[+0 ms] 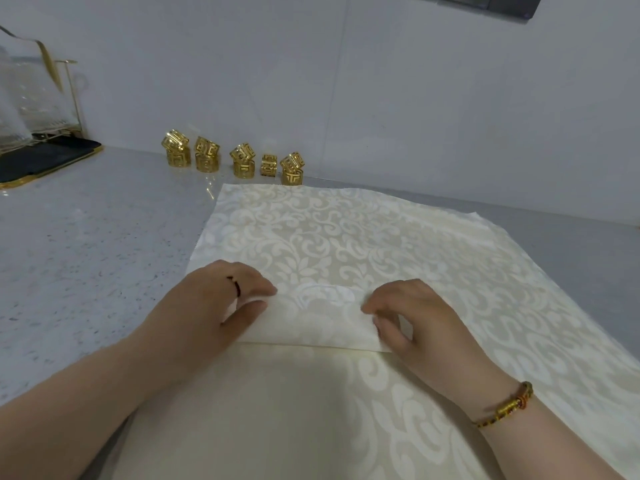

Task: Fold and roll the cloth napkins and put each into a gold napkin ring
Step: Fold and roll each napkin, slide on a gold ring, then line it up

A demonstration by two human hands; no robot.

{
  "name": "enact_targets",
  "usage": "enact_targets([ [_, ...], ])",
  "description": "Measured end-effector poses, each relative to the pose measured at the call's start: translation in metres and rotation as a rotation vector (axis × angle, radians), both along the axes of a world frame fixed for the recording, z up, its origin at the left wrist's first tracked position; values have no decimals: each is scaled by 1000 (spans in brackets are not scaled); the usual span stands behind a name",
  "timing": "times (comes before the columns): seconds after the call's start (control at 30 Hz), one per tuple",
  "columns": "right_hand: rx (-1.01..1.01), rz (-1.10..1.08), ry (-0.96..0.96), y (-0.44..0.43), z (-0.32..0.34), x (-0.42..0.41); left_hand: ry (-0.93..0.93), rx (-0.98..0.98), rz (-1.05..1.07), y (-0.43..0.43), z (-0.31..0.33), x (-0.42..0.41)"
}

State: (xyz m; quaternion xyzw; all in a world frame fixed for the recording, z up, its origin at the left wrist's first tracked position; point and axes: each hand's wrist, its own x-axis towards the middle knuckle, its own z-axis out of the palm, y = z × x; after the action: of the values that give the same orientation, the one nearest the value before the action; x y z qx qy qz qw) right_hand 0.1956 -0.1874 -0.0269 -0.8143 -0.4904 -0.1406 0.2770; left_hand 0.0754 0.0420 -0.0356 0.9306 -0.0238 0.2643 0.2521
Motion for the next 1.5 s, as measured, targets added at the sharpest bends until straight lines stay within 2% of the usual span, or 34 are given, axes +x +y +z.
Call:
enact_targets([
  [0.07,-57,43,41,-4,3,-1,97,27,-53,-2,1,-3],
  [0.13,-153,77,95,-6,7,-3,220,120,-17,-4,1,-6],
  [0.2,-255,56,151,-5,8,-3,255,174,15,-6,1,-4],
  [0.27,-270,20,139,-3,6,-1,222,182,47,-9,1,-3],
  [0.33,-245,-7,120,-1,7,-3,181,278,70,-8,2,3],
  [0.47,-201,30,172,-2,11,-9,4,391,28,-1,1,3],
  [0.6,-57,85,460,-8,20,-19,204,129,49,-9,16,-18],
  [0.67,-20,98,557,-9,22,-22,235,-31,54,-11,16,-23],
  [0.8,72,24,655,-5,17,-20,289,-283,107,-12,15,-19],
  [0.9,155,-37,676,2,12,-19,227,-340,145,-13,12,-15],
  [1.0,187,-97,653,9,8,-18,121,-252,175,-14,8,-11],
  [1.1,154,-155,582,14,7,-19,-41,1,96,-17,10,-8],
  [1.17,74,-198,496,17,6,-18,-42,226,25,-16,8,-5],
  [1.23,-23,-254,392,17,3,-16,68,367,-1,-20,9,-3],
  [1.33,-17,-242,261,15,3,-13,207,305,67,-22,5,-1],
  [1.4,23,-155,153,9,7,-14,229,251,56,-21,6,1],
  [1.5,-118,0,57,-3,14,-18,221,243,46,-17,5,1],
])
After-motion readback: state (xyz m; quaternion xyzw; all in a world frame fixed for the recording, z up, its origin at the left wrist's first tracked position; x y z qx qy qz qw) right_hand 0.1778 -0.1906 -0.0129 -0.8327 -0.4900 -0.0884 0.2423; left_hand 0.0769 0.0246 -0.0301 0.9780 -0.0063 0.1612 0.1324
